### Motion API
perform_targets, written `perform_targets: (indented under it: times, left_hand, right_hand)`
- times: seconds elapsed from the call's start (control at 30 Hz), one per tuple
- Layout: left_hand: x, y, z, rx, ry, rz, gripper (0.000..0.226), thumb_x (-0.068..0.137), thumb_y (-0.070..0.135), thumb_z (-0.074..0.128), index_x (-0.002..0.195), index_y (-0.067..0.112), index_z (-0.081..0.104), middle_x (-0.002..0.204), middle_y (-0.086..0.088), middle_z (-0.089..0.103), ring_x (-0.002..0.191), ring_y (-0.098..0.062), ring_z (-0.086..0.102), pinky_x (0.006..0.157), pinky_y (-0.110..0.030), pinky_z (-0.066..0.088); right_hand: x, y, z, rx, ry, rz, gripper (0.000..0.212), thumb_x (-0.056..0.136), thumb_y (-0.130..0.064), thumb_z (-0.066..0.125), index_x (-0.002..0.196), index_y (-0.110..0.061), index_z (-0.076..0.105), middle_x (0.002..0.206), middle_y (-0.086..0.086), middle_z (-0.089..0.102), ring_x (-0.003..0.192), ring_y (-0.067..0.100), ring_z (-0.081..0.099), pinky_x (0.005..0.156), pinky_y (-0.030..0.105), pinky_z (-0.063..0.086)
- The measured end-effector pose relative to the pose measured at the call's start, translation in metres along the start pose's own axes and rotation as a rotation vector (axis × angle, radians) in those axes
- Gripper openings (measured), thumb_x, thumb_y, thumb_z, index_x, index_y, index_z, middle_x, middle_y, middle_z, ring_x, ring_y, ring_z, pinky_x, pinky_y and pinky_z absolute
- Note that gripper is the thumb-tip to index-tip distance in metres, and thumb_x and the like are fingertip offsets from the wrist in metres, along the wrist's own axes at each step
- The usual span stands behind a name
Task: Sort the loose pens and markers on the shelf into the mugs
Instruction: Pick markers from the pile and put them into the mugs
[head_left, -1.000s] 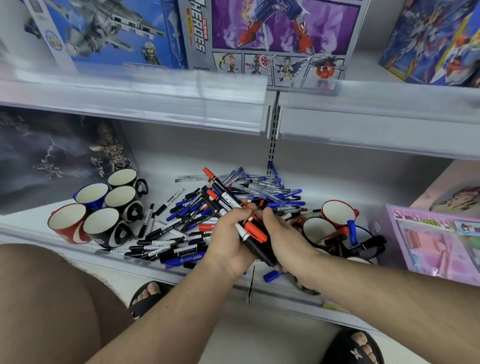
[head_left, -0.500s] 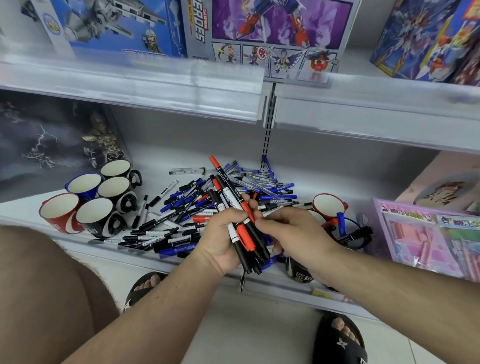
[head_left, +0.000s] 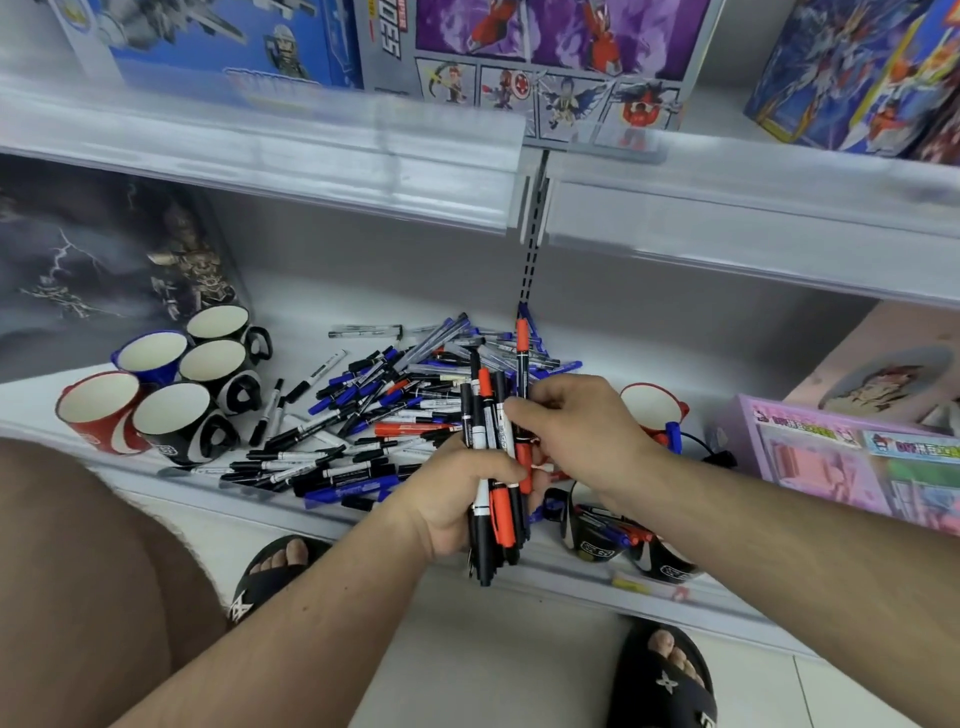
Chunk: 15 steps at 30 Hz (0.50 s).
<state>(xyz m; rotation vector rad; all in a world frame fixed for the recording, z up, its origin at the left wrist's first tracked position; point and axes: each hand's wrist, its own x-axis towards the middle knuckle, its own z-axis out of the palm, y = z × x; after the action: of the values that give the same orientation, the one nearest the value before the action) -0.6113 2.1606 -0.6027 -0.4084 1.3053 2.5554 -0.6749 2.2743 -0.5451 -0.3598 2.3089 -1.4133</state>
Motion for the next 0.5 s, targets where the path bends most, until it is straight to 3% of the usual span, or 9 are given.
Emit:
perform_targets:
  times: [0.1,0.17,0.23,0.3,0.4,0.5]
  left_hand:
    - [0.005,0.001,-0.004,-0.113,0.092,0.011,0.029,0.081,-0.013,0.049,0.089,0.008,0.067,0.073,-0.008,0.064,0.063,-0.021,0.066,0.058,-0.031,0.057]
    - [0.008,0.002,-0.008,-0.207,0.157,-0.009,0.028,0.087,-0.008,0.046,0.090,0.012,0.065,0.072,-0.005,0.060,0.065,-0.022,0.062,0.058,-0.030,0.056]
    - [0.010,0.003,-0.012,-0.259,0.205,-0.041,0.022,0.088,-0.001,0.052,0.092,0.016,0.064,0.067,-0.006,0.057,0.067,-0.024,0.057,0.058,-0.030,0.054]
    - [0.011,0.002,-0.013,-0.265,0.228,-0.059,0.018,0.084,0.003,0.059,0.094,0.018,0.062,0.065,-0.006,0.057,0.066,-0.025,0.057,0.059,-0.030,0.053]
    - [0.011,0.000,-0.010,-0.224,0.216,-0.063,0.024,0.070,0.011,0.067,0.093,0.014,0.060,0.065,-0.005,0.058,0.061,-0.024,0.060,0.061,-0.031,0.051]
    - [0.012,0.000,-0.005,-0.172,0.228,-0.031,0.011,0.083,0.017,0.062,0.085,0.007,0.066,0.068,-0.007,0.063,0.058,-0.022,0.064,0.056,-0.029,0.053]
  right_hand:
    - [0.013,0.000,-0.009,0.126,0.170,0.032,0.027,0.098,-0.027,0.052,0.076,-0.012,0.057,0.063,0.007,0.054,0.056,0.023,0.053,0.060,0.035,0.043]
    - [0.015,-0.003,-0.022,0.230,0.228,0.066,0.024,0.103,-0.027,0.043,0.084,-0.015,0.053,0.065,0.006,0.056,0.052,0.020,0.052,0.049,0.026,0.041]
    - [0.012,0.000,-0.026,0.262,0.171,0.091,0.022,0.105,-0.029,0.040,0.089,-0.018,0.052,0.059,0.004,0.053,0.046,0.018,0.044,0.041,0.024,0.034]
    - [0.008,0.007,-0.020,0.190,0.115,0.095,0.023,0.104,-0.029,0.042,0.089,-0.017,0.055,0.056,0.002,0.048,0.046,0.017,0.038,0.044,0.027,0.029]
    - [-0.001,0.012,-0.005,0.157,-0.015,0.086,0.017,0.101,-0.026,0.051,0.093,-0.015,0.059,0.055,-0.005,0.049,0.046,0.009,0.042,0.046,0.023,0.030]
    - [-0.011,0.014,0.005,0.004,-0.205,0.064,0.010,0.092,-0.027,0.065,0.098,-0.019,0.062,0.069,-0.011,0.064,0.052,-0.001,0.052,0.050,0.018,0.037]
